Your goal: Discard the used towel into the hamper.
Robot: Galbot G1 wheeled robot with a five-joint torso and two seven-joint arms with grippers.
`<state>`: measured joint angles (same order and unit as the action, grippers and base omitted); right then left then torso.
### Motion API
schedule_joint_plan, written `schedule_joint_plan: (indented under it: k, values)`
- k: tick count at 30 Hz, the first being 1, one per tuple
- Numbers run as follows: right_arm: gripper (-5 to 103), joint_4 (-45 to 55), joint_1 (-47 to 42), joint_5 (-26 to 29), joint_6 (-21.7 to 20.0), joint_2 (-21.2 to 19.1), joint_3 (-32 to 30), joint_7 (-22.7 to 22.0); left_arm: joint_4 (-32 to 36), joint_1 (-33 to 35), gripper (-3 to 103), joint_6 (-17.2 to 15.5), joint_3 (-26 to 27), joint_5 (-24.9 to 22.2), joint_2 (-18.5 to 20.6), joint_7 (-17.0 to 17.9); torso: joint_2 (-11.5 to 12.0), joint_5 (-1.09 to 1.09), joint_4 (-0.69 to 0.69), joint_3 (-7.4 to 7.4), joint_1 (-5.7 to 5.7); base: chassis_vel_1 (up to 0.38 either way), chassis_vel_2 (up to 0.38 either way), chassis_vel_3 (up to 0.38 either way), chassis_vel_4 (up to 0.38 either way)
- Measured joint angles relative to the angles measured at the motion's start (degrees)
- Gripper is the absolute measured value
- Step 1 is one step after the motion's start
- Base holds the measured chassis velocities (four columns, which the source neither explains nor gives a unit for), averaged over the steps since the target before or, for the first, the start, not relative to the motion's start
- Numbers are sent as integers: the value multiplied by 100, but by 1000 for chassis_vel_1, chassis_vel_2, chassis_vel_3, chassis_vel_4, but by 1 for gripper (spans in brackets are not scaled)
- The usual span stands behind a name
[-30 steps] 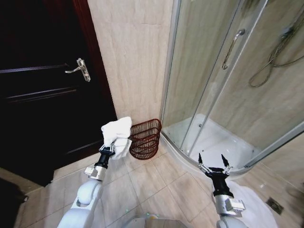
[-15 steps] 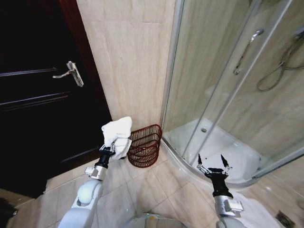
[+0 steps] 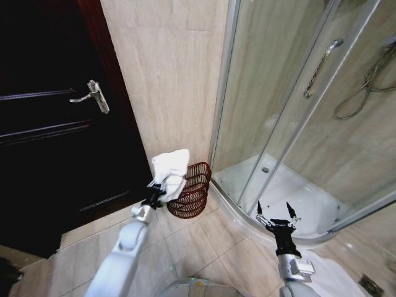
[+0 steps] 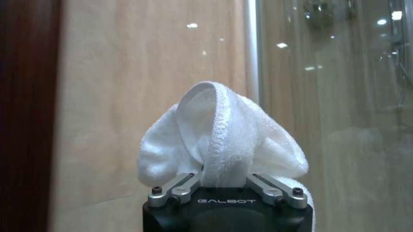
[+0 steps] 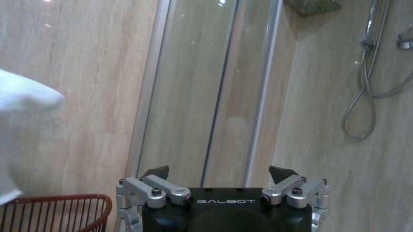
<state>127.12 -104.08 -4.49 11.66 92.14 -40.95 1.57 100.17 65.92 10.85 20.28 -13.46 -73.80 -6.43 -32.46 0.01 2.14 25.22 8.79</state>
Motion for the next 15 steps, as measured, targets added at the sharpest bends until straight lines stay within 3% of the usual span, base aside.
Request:
schedule_joint_plan:
  k: [1,6,10,12,15]
  values:
    - [100,50,30,0,-27,0,-18,0,-303,-494,7,-18,-258,11,-9,76,-1,0,-1,0,1,0,0,0,0]
    - [100,116,83,7,-63,0,-53,1,-834,-1208,7,-10,-717,15,-45,183,-2,0,-1,1,2,0,0,0,0]
    - [100,145,125,58,-105,0,-126,-3,-1852,-2476,7,2,-1538,-119,-168,246,-4,0,-1,2,2,0,0,0,0]
    - [100,144,134,74,-115,0,-139,-5,-2095,-2724,7,5,-1659,-175,-210,264,-5,1,-1,2,2,0,0,0,0]
    - [100,91,192,121,-136,0,-171,-16,-2999,-3457,7,70,-2026,-355,-346,264,-6,1,-1,2,3,0,0,0,0]
